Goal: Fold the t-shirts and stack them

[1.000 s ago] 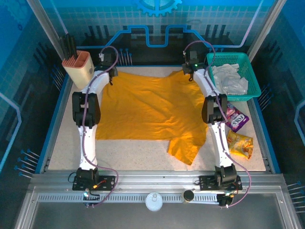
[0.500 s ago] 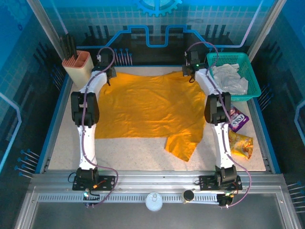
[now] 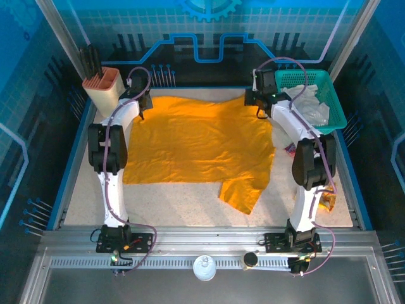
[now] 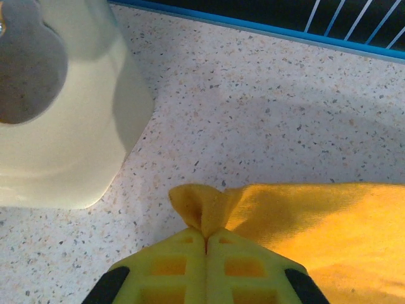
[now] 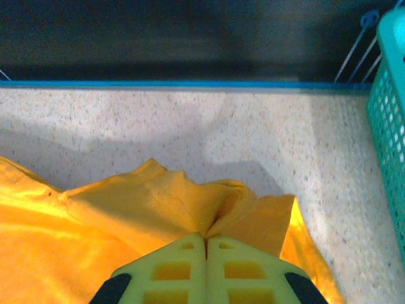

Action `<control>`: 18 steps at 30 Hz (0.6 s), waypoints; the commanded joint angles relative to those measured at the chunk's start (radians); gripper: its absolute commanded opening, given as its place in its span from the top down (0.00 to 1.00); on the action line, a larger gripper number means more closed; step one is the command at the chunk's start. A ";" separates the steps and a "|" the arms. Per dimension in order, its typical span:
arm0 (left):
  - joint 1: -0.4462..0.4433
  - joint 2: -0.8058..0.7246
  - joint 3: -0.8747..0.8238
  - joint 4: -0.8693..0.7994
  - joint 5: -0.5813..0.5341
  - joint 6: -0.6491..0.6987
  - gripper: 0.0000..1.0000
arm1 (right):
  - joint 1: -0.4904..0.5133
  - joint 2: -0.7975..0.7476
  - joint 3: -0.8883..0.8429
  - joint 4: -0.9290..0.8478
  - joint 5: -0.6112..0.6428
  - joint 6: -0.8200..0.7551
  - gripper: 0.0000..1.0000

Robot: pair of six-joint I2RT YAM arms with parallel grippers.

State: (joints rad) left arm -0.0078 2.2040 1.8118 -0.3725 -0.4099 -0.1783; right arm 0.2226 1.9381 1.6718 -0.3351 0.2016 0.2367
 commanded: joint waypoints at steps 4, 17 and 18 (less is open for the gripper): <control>0.012 -0.106 -0.109 0.046 0.015 0.001 1.00 | 0.004 -0.139 -0.173 0.052 -0.007 0.048 1.00; 0.019 -0.223 -0.323 0.106 -0.018 0.011 1.00 | 0.012 -0.333 -0.463 0.091 -0.013 0.056 1.00; 0.019 -0.226 -0.334 0.109 -0.019 0.013 1.00 | 0.013 -0.339 -0.479 0.093 -0.015 0.058 1.00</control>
State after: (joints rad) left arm -0.0017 2.0235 1.5127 -0.2955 -0.4072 -0.1780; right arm 0.2226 1.6276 1.2381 -0.2703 0.1970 0.2745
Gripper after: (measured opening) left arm 0.053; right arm 0.065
